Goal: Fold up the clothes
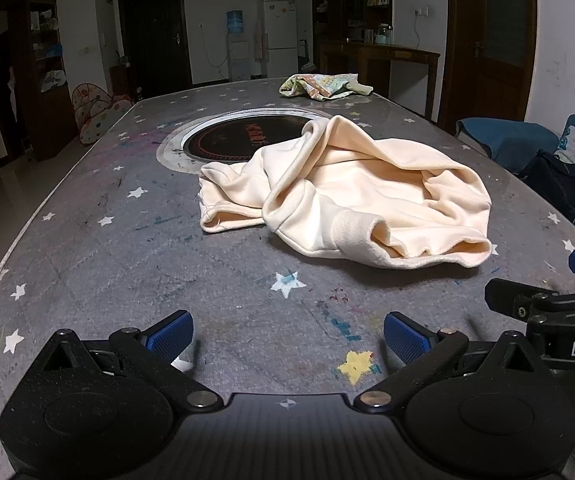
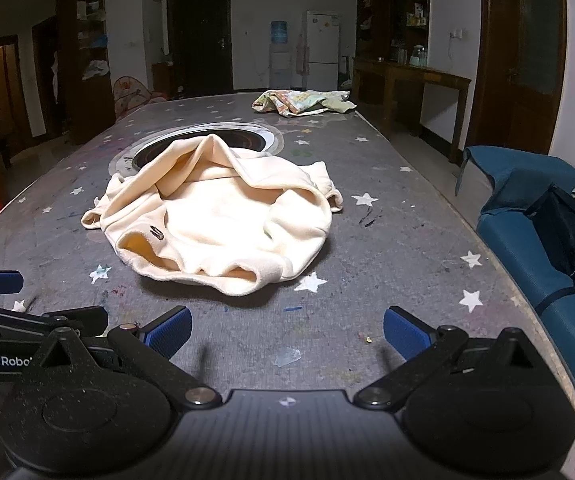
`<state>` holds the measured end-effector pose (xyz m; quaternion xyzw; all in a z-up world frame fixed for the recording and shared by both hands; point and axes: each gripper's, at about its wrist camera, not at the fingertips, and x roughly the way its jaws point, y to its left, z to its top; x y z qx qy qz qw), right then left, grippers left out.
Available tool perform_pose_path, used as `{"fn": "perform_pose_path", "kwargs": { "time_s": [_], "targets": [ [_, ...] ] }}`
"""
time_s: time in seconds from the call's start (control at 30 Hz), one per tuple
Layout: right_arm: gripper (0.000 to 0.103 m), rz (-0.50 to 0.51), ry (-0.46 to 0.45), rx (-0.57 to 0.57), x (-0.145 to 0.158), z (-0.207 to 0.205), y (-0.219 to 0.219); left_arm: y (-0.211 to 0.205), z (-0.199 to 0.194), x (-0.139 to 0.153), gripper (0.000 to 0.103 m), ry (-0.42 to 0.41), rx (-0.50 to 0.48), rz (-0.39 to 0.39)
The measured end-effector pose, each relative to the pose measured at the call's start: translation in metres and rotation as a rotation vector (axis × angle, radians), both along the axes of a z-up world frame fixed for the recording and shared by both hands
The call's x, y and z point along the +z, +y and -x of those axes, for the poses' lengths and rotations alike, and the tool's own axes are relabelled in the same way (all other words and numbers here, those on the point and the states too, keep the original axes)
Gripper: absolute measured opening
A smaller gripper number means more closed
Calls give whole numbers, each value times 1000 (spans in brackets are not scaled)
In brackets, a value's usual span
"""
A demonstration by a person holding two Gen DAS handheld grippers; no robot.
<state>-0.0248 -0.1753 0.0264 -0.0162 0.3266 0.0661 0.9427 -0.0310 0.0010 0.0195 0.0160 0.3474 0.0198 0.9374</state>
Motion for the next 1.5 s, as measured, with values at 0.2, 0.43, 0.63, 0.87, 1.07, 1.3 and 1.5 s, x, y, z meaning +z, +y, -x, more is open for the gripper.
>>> {"fn": "perform_pose_path", "kwargs": {
  "time_s": [0.2, 0.43, 0.63, 0.87, 1.07, 1.3, 1.5],
  "targets": [
    [103, -12, -7, -23, 0, 1, 2, 2, -5, -1, 103, 8, -3, -3],
    [103, -26, -21, -35, 1, 1, 8, 6, -6, 1, 103, 17, 8, -15],
    [103, -34, -22, -37, 0, 2, 9, 5, -6, 1, 103, 21, 12, -21],
    [103, -35, -26, -35, 1, 3, 8, 3, -9, 2, 103, 24, 16, -25],
    [103, -43, -29, -31, 3, 0, 6, 1, -12, 4, 103, 23, 20, -31],
    [103, -62, -34, -26, 3, -3, 3, -1, -15, 6, 103, 23, 20, -35],
    [103, -83, -34, -22, 2, -4, 0, -2, -19, 7, 103, 27, 28, -28]
  ]
}}
